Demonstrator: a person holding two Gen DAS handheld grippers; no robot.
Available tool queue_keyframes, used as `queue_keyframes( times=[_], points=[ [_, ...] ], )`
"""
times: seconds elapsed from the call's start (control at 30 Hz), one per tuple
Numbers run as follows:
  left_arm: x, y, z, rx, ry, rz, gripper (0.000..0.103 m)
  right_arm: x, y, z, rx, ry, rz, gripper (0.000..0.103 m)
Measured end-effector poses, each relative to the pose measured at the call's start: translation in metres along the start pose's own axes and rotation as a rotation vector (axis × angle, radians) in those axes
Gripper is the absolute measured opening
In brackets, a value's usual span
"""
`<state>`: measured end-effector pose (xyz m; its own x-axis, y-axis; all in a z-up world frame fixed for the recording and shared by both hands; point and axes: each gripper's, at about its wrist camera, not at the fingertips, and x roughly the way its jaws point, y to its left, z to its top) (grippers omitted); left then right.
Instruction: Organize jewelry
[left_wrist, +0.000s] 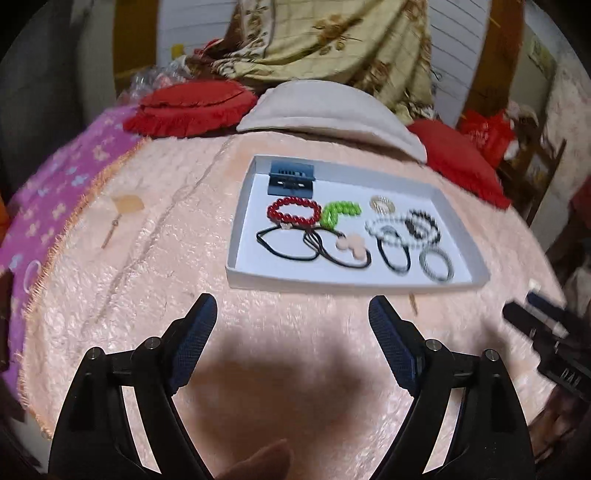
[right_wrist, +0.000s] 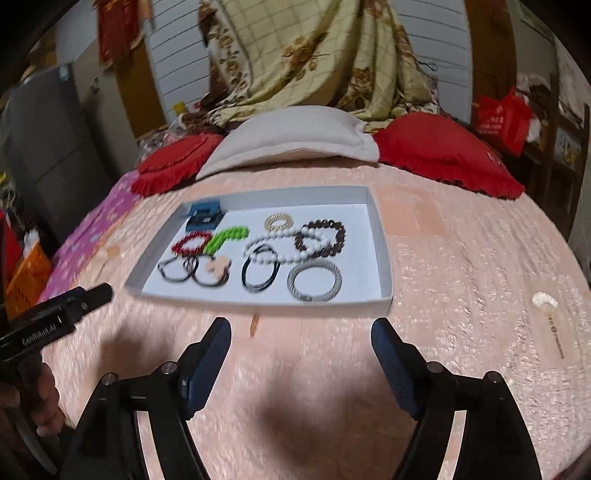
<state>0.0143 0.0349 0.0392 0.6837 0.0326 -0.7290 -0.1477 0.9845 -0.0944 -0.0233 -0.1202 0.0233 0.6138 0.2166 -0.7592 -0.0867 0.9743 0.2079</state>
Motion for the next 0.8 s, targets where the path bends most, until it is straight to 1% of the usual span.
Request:
queue_keyframes(
  times=[0.1, 0.27, 0.4, 0.8],
  points=[
    [-0.003, -0.015, -0.002, 0.044, -0.031, 0.035, 0.084, 0.003, -0.002, 0.0, -0.006, -0.004, -0.045, 0.076],
    [0.006, -0.021, -0.001, 0.055, -0.019, 0.058, 0.084, 0.007, -0.011, 0.002, 0.043, 0.009, -0.043, 0.076],
    [0.008, -0.022, -0.004, 0.074, -0.001, 0.06, 0.084, 0.007, -0.006, 0.003, 0.026, 0.007, -0.046, 0.076],
    [0.007, -0.029, -0.007, 0.091, -0.002, 0.066, 0.084, 0.012, 0.002, 0.003, 0.001, 0.016, -0.055, 0.076]
  ],
)
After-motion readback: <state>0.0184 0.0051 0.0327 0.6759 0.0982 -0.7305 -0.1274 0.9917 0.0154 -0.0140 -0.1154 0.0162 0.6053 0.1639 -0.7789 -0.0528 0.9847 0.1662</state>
